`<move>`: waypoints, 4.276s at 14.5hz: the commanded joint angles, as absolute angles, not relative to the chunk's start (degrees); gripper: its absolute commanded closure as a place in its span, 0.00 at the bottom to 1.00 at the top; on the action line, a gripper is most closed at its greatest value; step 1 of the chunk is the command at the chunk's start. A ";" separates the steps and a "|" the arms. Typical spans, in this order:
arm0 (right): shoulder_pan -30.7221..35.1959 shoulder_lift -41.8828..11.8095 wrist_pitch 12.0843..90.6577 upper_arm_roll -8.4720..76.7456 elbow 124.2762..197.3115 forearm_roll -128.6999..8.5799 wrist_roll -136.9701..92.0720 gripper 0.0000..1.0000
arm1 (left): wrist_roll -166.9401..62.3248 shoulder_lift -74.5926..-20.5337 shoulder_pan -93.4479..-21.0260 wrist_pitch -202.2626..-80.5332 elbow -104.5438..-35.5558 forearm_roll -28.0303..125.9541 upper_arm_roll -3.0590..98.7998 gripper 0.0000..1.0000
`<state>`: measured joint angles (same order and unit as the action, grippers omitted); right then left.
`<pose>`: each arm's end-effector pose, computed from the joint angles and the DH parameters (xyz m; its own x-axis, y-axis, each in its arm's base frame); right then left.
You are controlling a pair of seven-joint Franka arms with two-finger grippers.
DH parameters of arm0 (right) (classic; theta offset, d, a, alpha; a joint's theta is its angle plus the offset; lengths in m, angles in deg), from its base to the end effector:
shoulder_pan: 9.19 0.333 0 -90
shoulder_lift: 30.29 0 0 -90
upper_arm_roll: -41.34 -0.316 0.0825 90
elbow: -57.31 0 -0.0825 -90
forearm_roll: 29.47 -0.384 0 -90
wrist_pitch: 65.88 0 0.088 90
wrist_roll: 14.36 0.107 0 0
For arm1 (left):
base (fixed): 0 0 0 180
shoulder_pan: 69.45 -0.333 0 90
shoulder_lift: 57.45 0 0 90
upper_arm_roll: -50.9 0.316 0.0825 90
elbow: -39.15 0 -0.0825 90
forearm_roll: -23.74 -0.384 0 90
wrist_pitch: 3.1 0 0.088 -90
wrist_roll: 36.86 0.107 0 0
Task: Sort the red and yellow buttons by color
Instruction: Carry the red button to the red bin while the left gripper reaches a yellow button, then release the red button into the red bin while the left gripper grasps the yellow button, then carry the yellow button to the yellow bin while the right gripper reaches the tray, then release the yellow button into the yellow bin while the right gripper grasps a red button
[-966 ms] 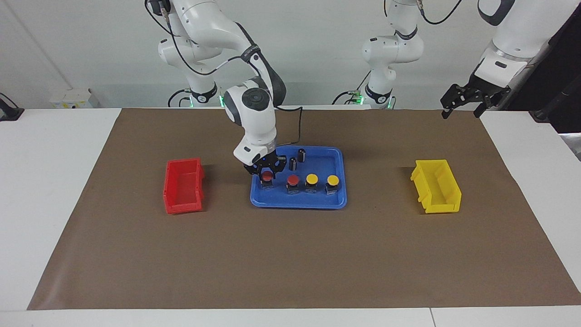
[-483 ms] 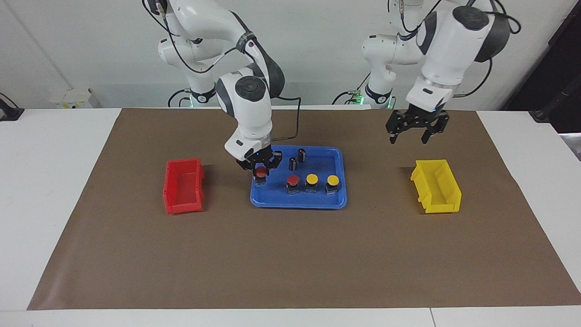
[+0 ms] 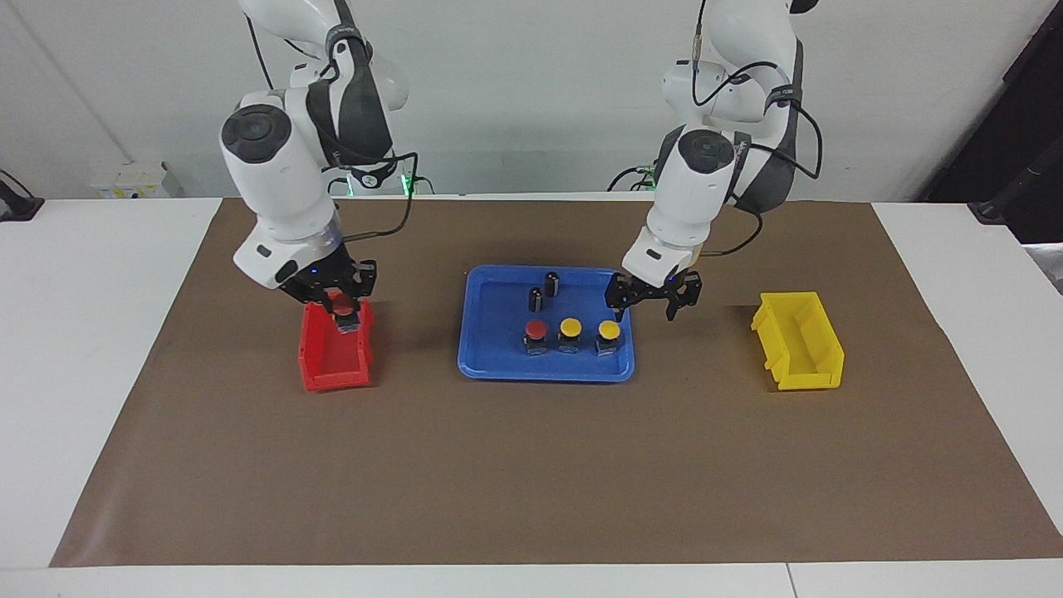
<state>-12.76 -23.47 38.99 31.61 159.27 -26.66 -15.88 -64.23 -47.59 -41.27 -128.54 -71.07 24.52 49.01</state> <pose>0.5872 0.0557 0.4797 0.9870 0.1460 -0.0672 0.1479 -0.9887 0.0246 0.5251 -0.3037 0.4109 0.9965 -0.0367 0.0749 -0.0411 -0.9974 0.0584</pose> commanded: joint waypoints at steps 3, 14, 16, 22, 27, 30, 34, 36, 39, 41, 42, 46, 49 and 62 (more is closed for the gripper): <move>-18.32 -29.05 49.77 30.88 172.68 -32.18 -23.77 0.70 | -65.60 -46.90 -38.08 -130.71 -73.43 25.06 49.93 0.05; -18.06 -33.46 65.25 30.97 189.49 -35.27 -23.85 0.70 | -67.89 -45.58 -36.76 -135.11 -75.37 25.06 50.02 0.11; -18.15 -33.28 65.70 30.97 190.02 -35.27 -24.03 0.70 | -67.98 -45.58 -36.49 -135.11 -75.46 25.06 50.02 0.12; -18.42 -34.16 66.66 31.05 192.65 -35.27 -24.12 0.64 | -69.38 -45.49 -36.41 -135.99 -75.37 25.06 50.11 0.52; -18.33 -34.16 66.67 31.14 192.48 -34.83 -25.95 0.47 | -69.65 -45.41 -36.49 -136.34 -75.37 24.88 50.19 0.56; -18.85 -33.28 62.38 31.32 188.46 -34.22 -27.10 0.44 | -69.73 -45.49 -36.41 -136.34 -75.46 24.79 50.19 0.53; -18.16 -29.94 51.66 31.06 175.99 -34.22 -26.06 0.37 | -71.05 -45.23 -35.53 -136.78 -76.16 24.79 50.19 0.50; -16.15 -28.72 48.92 30.88 171.93 -34.22 -22.47 0.36 | -71.32 -45.06 -35.53 -136.70 -76.08 24.70 50.19 0.56; -11.75 -26.87 45.75 30.88 166.48 -34.13 -15.53 0.35 | -70.97 -45.23 -36.14 -135.13 -73.98 24.70 50.54 0.89; -9.81 -25.63 45.31 30.88 164.01 -34.13 -12.44 0.35 | -70.36 -47.68 -37.98 -124.46 -68.38 23.83 50.63 0.93; -8.67 -25.63 44.96 30.88 163.22 -34.13 -11.21 0.35 | -69.05 -48.82 -39.21 -117.87 -65.12 23.83 50.63 0.93; 0.10 -23.00 48.54 30.88 160.14 -33.17 2.64 0.37 | -50.46 -53.13 -51.66 -107.87 -61.05 24.26 50.63 0.95; 9.15 -15.90 51.98 30.88 155.15 -27.12 16.18 0.39 | -34.71 -53.84 -62.65 -106.20 -62.00 25.14 50.72 0.96; 15.77 -6.91 58.58 30.70 153.72 -21.91 25.10 0.37 | -24.30 -58.85 -71.65 -127.11 -86.18 27.96 50.81 0.98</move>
<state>16.45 -5.90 56.90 31.35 151.62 -22.61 24.80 -25.00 -56.44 -71.48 -124.27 -82.36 26.93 50.78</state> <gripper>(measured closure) 0.370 0.581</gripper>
